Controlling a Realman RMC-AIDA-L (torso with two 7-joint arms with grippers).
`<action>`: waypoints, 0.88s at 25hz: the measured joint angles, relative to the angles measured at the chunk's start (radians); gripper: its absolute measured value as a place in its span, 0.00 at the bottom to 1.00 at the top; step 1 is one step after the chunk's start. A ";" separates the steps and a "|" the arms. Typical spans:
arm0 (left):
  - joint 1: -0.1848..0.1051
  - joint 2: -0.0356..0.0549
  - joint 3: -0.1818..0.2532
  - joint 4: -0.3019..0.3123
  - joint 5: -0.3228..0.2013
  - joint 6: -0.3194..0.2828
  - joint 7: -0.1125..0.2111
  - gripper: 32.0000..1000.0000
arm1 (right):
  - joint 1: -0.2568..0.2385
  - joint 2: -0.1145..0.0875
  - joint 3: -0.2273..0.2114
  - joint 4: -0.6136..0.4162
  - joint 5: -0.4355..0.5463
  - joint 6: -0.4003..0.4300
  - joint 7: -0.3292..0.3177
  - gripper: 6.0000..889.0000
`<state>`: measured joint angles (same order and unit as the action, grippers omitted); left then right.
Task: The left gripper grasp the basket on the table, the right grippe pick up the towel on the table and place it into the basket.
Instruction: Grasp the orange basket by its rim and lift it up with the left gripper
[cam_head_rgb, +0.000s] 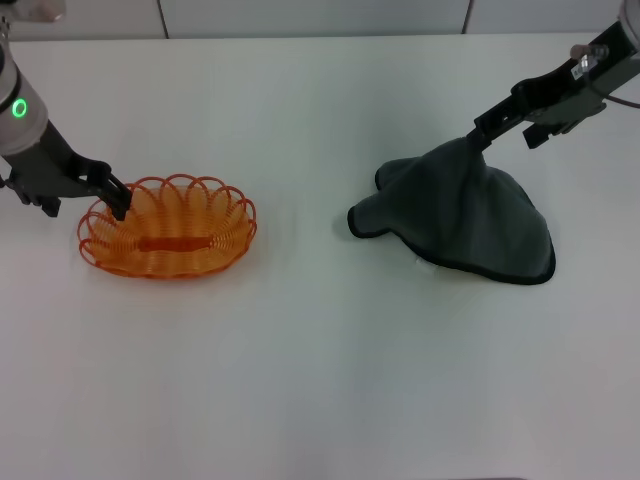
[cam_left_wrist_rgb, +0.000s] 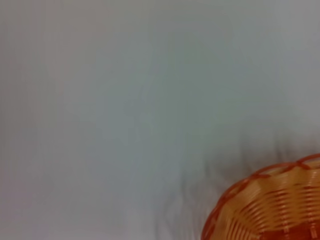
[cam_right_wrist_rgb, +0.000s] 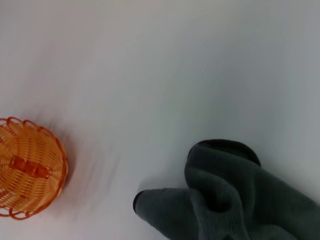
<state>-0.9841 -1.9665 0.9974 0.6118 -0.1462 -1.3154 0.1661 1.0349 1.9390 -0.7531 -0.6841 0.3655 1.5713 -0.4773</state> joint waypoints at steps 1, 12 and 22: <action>0.000 -0.0018 0.001 -0.014 0.001 0.017 0.004 0.84 | 0.000 0.000 0.000 0.002 0.000 -0.002 -0.002 0.99; 0.021 -0.0077 0.004 -0.087 0.008 0.120 0.016 0.83 | -0.002 0.003 0.000 0.019 0.005 -0.019 -0.014 0.99; 0.018 -0.0114 0.004 -0.138 0.008 0.179 0.030 0.82 | -0.003 0.003 0.000 0.032 0.009 -0.028 -0.015 0.99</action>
<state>-0.9656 -1.9779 1.0017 0.4740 -0.1380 -1.1366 0.1957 1.0323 1.9420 -0.7531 -0.6519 0.3741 1.5434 -0.4921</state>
